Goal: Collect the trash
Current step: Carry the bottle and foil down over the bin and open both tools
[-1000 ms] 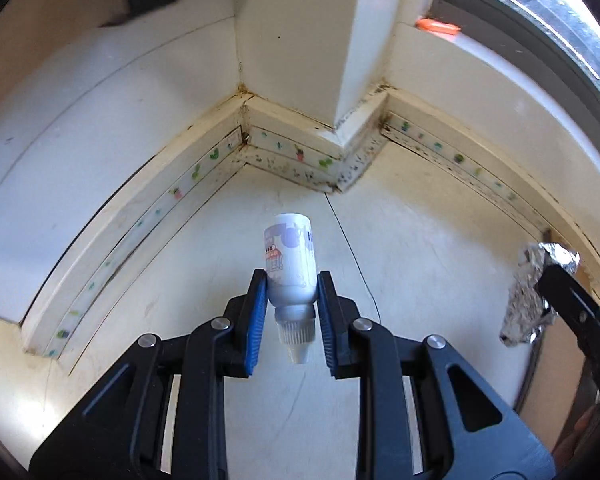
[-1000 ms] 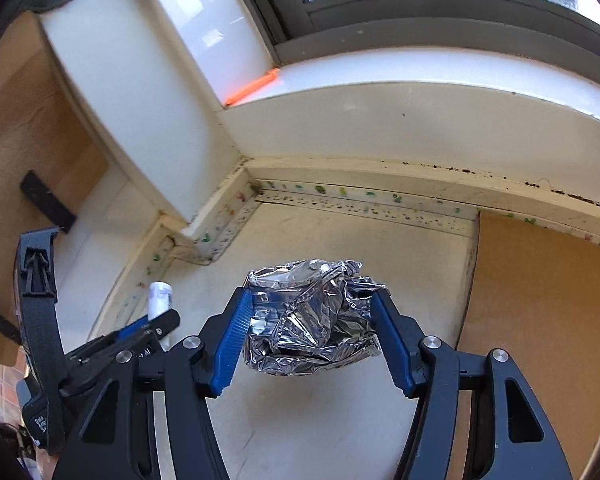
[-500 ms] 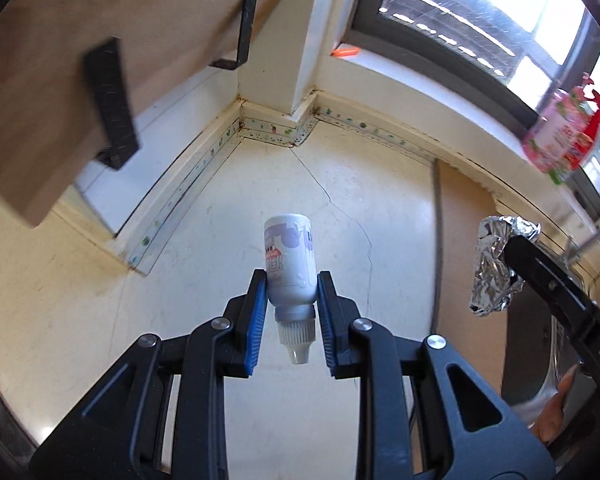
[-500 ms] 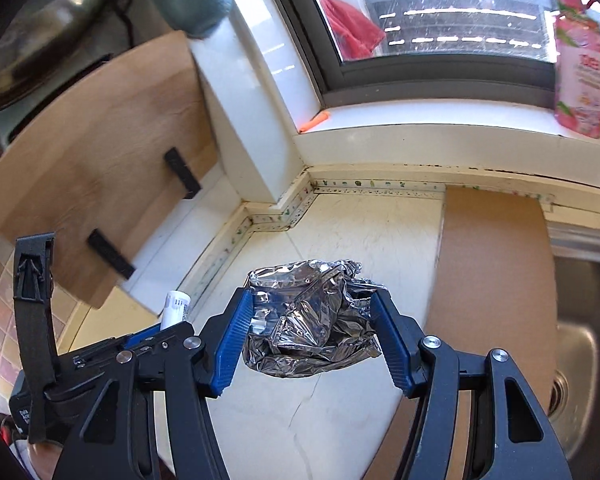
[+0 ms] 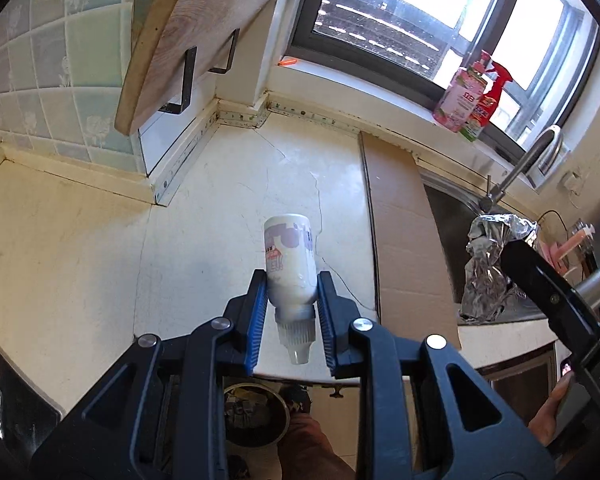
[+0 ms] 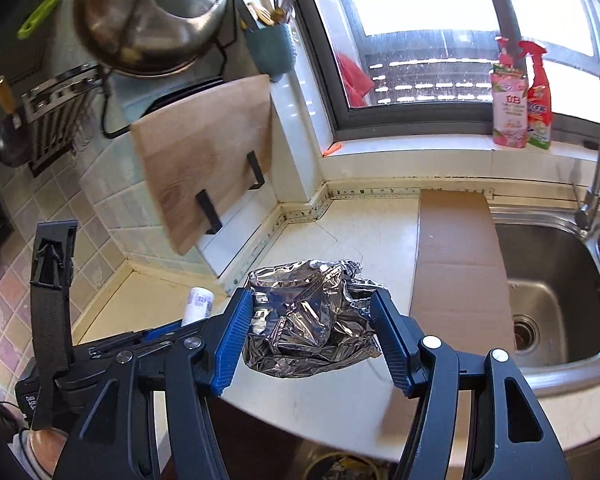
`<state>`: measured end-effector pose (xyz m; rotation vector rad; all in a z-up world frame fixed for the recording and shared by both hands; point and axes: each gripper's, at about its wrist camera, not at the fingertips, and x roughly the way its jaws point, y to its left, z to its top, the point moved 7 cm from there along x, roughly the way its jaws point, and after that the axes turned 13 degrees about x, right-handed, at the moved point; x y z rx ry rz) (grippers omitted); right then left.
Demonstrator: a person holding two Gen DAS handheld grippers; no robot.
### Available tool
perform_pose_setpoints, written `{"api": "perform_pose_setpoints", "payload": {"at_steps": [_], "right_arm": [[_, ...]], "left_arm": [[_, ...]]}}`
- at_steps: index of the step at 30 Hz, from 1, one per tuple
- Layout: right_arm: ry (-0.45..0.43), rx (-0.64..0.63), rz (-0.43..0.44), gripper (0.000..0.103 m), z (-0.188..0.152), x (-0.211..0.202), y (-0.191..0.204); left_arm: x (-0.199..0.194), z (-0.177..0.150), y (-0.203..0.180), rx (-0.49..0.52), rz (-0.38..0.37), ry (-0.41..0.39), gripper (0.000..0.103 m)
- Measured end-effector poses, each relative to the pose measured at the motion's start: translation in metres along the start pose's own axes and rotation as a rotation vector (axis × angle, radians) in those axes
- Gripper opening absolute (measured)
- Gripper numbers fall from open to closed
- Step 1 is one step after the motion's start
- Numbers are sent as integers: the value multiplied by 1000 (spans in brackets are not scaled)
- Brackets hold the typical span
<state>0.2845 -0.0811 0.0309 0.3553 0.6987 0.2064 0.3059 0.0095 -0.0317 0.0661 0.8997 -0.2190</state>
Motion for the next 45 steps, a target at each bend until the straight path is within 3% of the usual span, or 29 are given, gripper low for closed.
{"api": "perform_pose_setpoints", "payload": {"at_steps": [7, 14, 25, 34, 42, 45], "right_arm": [[8, 9, -32, 61, -87, -65, 12], [158, 23, -86, 61, -186, -68, -9], [410, 122, -169, 61, -345, 11, -91], [525, 125, -185, 61, -470, 79, -152], [580, 139, -191, 61, -542, 143, -195], [599, 147, -193, 62, -555, 166, -205]], "left_arm": [[-22, -77, -14, 59, -56, 42, 21], [14, -179, -23, 77, -99, 231, 21], [112, -328, -1, 65, -46, 448, 21], [197, -419, 19, 42, -17, 511, 21], [267, -475, 32, 37, -25, 566, 21], [289, -493, 37, 43, -48, 591, 22]]}}
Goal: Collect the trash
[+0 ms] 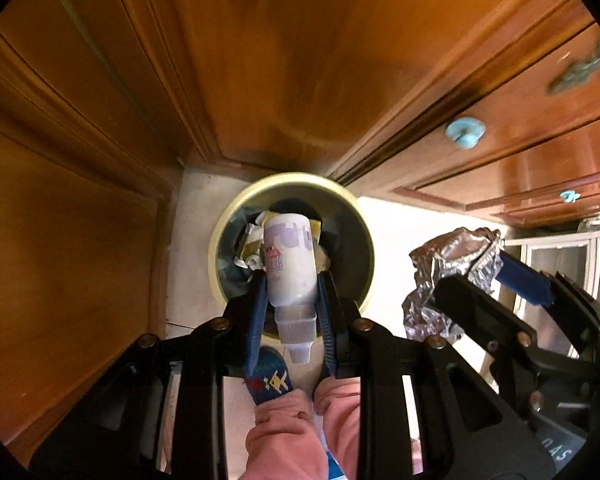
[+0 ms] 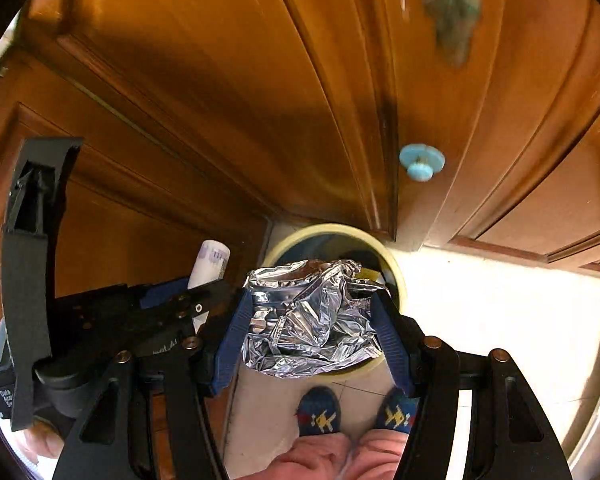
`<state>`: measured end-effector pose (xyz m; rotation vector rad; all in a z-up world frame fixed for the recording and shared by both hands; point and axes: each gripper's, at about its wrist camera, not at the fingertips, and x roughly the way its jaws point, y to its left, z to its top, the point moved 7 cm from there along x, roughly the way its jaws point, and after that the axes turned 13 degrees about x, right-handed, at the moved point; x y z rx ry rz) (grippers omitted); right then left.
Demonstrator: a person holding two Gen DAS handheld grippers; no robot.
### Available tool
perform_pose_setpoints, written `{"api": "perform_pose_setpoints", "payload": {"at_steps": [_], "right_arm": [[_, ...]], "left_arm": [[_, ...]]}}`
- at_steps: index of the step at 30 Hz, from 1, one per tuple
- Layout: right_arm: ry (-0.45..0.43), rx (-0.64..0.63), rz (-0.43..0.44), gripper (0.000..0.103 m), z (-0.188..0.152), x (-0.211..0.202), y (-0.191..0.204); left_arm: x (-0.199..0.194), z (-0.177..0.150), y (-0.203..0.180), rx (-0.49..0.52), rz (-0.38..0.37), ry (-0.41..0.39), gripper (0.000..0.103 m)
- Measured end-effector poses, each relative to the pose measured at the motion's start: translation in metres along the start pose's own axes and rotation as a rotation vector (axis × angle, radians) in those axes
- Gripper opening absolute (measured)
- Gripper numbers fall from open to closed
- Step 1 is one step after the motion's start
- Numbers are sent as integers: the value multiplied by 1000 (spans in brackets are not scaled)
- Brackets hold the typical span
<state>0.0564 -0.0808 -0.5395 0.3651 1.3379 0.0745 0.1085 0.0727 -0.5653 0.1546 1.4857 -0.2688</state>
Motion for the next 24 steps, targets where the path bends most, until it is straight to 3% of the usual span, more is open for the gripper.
{"api": "perform_pose_setpoints", "payload": {"at_steps": [5, 8, 9, 13, 16, 24], "right_arm": [[28, 8, 2, 62, -8, 35, -11], [44, 21, 0, 62, 5, 54, -7], [51, 26, 1, 63, 5, 59, -8], [84, 52, 0, 73, 9, 74, -6], [75, 77, -7, 81, 11, 79, -14], [36, 85, -33, 81, 12, 75, -21]], "left_arm": [[35, -13, 7, 36, -4, 30, 22], [50, -18, 11, 44, -4, 36, 23], [56, -19, 8, 47, -3, 40, 27], [67, -21, 20, 29, 16, 62, 65], [68, -22, 27, 20, 23, 59, 80], [66, -23, 23, 40, 39, 59, 86]]}}
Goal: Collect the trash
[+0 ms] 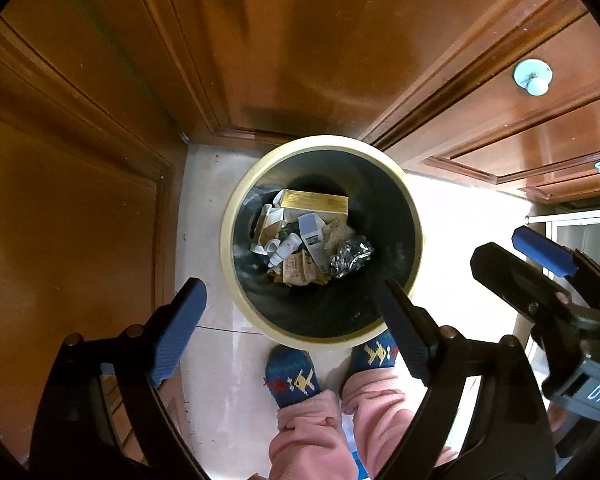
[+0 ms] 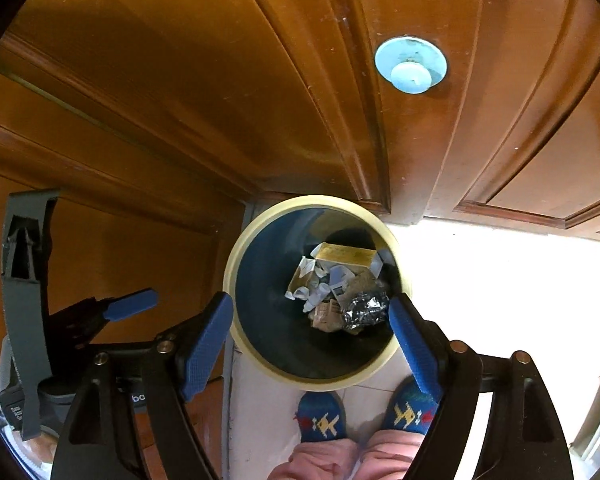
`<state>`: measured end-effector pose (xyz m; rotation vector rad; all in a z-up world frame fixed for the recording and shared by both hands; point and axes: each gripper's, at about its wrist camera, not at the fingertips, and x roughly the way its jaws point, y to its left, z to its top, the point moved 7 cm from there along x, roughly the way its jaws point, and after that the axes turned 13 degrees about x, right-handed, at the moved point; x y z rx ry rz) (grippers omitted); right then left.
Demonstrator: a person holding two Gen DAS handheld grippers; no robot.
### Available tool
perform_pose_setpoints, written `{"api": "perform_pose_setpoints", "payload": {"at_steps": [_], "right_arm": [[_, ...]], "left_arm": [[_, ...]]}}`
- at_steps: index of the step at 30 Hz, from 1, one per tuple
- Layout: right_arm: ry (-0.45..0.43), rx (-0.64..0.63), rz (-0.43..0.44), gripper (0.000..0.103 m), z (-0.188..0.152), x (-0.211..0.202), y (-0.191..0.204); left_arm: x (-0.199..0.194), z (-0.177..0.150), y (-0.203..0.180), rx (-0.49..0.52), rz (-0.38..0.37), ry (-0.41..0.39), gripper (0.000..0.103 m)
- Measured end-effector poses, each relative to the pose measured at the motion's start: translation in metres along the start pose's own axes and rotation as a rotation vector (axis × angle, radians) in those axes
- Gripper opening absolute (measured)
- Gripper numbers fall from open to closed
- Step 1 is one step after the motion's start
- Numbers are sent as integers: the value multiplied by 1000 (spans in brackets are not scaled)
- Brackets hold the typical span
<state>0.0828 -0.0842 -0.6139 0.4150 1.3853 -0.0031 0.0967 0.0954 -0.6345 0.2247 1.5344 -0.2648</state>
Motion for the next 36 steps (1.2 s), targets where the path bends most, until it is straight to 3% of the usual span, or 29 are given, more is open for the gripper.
{"api": "perform_pose_setpoints", "payload": {"at_steps": [7, 13, 22, 36], "right_arm": [[-32, -2, -17, 82, 2, -20, 0], [-58, 7, -16, 82, 6, -63, 3], [-140, -5, 20, 82, 23, -175, 30], [-297, -63, 65, 82, 36, -388, 99]], "left_arm": [[-25, 2, -9, -1, 2, -7, 88], [-77, 7, -23, -7, -3, -34, 88], [-190, 26, -48, 11, -9, -120, 89], [-411, 45, -64, 1, 19, -287, 88]]}}
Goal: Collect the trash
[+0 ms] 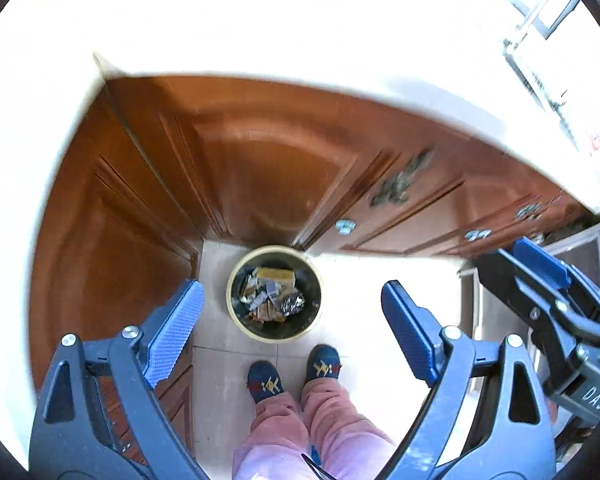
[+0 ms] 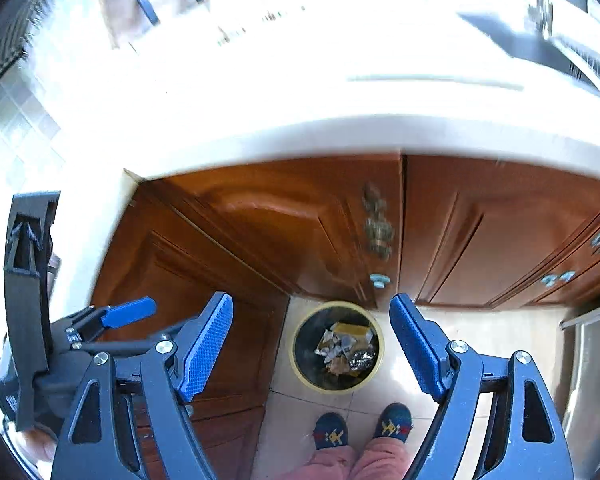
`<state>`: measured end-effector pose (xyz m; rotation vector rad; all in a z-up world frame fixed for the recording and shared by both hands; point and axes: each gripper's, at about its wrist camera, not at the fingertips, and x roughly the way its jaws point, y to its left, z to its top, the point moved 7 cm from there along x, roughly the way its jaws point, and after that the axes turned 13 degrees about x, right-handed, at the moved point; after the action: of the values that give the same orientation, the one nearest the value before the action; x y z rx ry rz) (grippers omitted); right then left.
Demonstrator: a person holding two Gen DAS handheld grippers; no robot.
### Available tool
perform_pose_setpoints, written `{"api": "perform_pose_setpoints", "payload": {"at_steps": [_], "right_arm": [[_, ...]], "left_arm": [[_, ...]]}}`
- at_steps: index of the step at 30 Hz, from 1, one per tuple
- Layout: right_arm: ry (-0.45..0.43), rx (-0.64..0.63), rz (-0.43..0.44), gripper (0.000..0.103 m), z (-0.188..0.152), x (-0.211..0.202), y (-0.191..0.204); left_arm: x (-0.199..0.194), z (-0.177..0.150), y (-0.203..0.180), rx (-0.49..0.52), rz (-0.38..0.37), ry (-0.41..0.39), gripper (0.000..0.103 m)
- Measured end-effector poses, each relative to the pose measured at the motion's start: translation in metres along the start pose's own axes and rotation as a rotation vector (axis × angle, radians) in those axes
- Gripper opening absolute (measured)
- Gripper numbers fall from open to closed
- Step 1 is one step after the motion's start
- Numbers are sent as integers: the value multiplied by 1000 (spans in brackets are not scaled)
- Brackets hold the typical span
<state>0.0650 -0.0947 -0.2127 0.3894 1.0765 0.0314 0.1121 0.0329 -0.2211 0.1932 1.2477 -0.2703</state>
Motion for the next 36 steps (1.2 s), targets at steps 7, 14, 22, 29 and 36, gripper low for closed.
{"api": "perform_pose_setpoints", "payload": {"at_steps": [7, 14, 22, 29, 36], "right_arm": [[-83, -55, -8, 82, 26, -99, 41], [-178, -97, 8, 83, 42, -184, 85], [-247, -117, 25, 84, 44, -239, 117], [-285, -125, 26, 84, 43, -266, 126], [-290, -112, 25, 84, 43, -266, 115]], "left_arm": [[-114, 32, 4, 4, 62, -144, 89], [-208, 43, -6, 0, 112, -259, 89], [-263, 41, -13, 16, 176, -319, 88], [-273, 40, -18, 3, 171, -334, 88], [-273, 42, -22, 5, 184, -345, 88]]}}
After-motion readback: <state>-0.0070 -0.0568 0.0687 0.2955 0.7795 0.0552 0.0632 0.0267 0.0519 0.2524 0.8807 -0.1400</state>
